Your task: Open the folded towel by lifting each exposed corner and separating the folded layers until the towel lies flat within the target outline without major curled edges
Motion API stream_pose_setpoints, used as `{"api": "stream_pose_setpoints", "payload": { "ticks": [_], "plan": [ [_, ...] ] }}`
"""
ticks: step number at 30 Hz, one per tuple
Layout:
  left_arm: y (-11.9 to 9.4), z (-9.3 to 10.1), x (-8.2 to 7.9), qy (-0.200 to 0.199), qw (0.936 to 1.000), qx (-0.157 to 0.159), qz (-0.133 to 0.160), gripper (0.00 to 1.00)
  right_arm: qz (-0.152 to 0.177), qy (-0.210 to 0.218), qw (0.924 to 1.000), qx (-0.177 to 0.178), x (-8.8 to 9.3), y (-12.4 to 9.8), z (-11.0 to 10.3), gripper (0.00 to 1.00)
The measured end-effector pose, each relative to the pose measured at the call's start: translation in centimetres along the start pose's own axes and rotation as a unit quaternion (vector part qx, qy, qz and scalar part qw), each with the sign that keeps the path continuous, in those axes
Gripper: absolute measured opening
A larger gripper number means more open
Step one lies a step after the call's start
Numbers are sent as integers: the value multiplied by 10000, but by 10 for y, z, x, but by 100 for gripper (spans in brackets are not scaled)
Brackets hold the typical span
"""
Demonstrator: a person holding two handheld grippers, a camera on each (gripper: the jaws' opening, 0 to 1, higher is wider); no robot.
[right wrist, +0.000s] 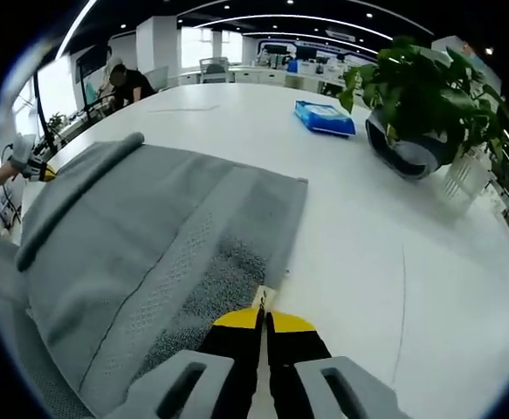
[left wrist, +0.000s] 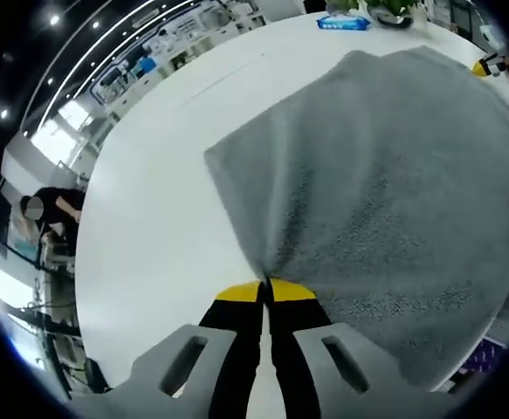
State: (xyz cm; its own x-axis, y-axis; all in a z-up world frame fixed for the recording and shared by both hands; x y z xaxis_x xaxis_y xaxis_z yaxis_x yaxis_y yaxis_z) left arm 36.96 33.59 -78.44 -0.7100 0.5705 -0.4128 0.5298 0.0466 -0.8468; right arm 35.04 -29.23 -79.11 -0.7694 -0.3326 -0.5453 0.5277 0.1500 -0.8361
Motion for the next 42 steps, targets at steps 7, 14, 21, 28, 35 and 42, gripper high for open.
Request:
{"api": "stream_pose_setpoints", "payload": {
  "ticks": [7, 14, 21, 28, 35, 42],
  "plan": [
    [1, -8, 5, 31, 9999, -66, -70, 1, -62, 29, 10000, 47, 2, 0, 13, 0],
    [3, -19, 12, 128, 9996, -145, -196, 1, -124, 32, 9999, 45, 3, 0, 25, 0],
    [4, -30, 18, 228, 9989, -237, -337, 1, -201, 39, 9997, 98, 4, 1, 38, 0],
    [5, -41, 24, 213, 9984, -304, -416, 1, -203, 104, 9997, 93, 6, 0, 44, 0],
    [6, -42, 26, 482, 9973, -349, -439, 1, -120, 197, 9997, 32, 7, -1, 44, 0],
    [5, -43, 27, 122, 9988, -370, -282, 1, -128, 120, 9998, 66, 6, 0, 44, 0]
  ]
}}
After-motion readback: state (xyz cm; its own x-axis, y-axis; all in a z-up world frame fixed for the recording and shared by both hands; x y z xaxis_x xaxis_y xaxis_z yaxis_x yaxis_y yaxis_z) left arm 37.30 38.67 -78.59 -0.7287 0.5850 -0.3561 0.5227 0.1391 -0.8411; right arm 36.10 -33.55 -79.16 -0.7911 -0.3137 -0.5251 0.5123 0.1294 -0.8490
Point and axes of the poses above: the point that each gripper's makers call its tool centre point, and the gripper's own axes: y roughly forward along the fingers, z roughly to its right, x roughly out of its underside, the point moved 2 cm from there along -y, roughly backward along the fingers, and after that the axes turned 5 degrees about -z, right-handed, at the moved point
